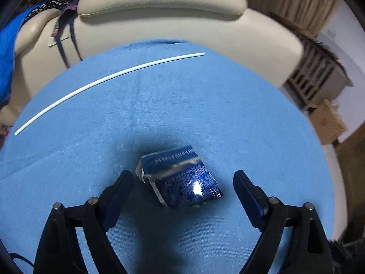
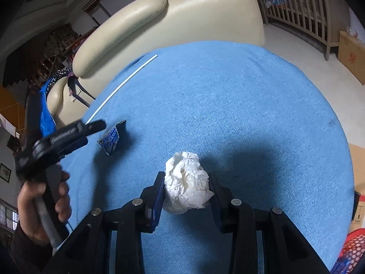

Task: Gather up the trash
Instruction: 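Grasp the white tissue with the right gripper while the left grasps the blue wrapper, then carry the tissue and blue wrapper with both grippers over the red basket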

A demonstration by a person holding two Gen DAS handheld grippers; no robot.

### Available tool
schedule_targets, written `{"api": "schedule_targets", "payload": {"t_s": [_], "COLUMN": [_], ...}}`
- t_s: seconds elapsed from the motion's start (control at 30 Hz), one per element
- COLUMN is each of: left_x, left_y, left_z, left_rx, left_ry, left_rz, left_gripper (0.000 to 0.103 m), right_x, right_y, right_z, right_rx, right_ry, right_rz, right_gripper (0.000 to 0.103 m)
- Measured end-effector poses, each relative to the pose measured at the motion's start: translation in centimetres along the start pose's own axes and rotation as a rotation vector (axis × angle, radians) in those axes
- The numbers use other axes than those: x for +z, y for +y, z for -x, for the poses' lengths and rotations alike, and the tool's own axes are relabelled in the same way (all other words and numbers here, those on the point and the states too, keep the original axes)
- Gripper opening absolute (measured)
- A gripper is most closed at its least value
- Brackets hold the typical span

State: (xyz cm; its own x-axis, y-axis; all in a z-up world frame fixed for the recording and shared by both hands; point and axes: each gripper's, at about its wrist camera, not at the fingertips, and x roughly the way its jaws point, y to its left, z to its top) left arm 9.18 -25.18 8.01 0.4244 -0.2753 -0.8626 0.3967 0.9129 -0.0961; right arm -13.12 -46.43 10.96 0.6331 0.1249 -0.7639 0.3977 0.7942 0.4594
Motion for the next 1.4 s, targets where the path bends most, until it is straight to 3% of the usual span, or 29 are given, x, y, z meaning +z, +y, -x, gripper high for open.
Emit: {"api": "schedule_targets", "payload": {"t_s": [0.23, 0.27, 0.3, 0.33, 0.37, 0.4, 0.47, 0.63, 0.93, 1.4], "left_x": [0.0, -0.2, -0.4, -0.7, -0.8, -1.0, -1.5, -4.1, -9.6, -16.7], "left_y": [-0.1, 0.1, 0.3, 0.5, 0.9, 1.4, 3.1, 6.5, 12.2, 11.2], "left_z": [-4.4, -4.7, -4.9, -4.7, -4.6, -4.5, -4.0, -1.7, 3.2, 10.0], "left_rx": [0.077, 0.08, 0.082, 0.106, 0.086, 0.079, 0.037, 0.023, -0.006, 0.06], "left_ry": [0.095, 0.093, 0.103, 0.081, 0.086, 0.097, 0.104, 0.071, 0.013, -0.014], "left_rz": [0.037, 0.033, 0.017, -0.02, -0.019, -0.015, 0.011, 0.0, 0.071, 0.078], "left_gripper": [0.089, 0.082, 0.056, 0.039, 0.034, 0.023, 0.023, 0.022, 0.021, 0.021], "right_x": [0.1, 0.0, -0.1, -0.2, -0.2, -0.3, -0.4, -1.3, -4.7, -11.0], "right_y": [1.2, 1.2, 1.1, 1.2, 1.2, 1.2, 1.2, 2.1, 5.3, 7.4], "right_z": [0.7, 0.7, 0.8, 0.8, 1.0, 1.2, 1.4, 2.3, 3.9, 3.7], "right_rx": [0.024, 0.024, 0.026, 0.027, 0.027, 0.025, 0.025, 0.039, 0.065, 0.005], "right_ry": [-0.025, -0.026, -0.027, -0.03, -0.032, -0.036, -0.038, -0.05, -0.05, 0.019], "right_rz": [0.032, 0.033, 0.031, 0.028, 0.027, 0.028, 0.024, 0.033, 0.074, 0.126], "right_gripper": [0.038, 0.039, 0.038, 0.038, 0.038, 0.038, 0.038, 0.038, 0.038, 0.038]}}
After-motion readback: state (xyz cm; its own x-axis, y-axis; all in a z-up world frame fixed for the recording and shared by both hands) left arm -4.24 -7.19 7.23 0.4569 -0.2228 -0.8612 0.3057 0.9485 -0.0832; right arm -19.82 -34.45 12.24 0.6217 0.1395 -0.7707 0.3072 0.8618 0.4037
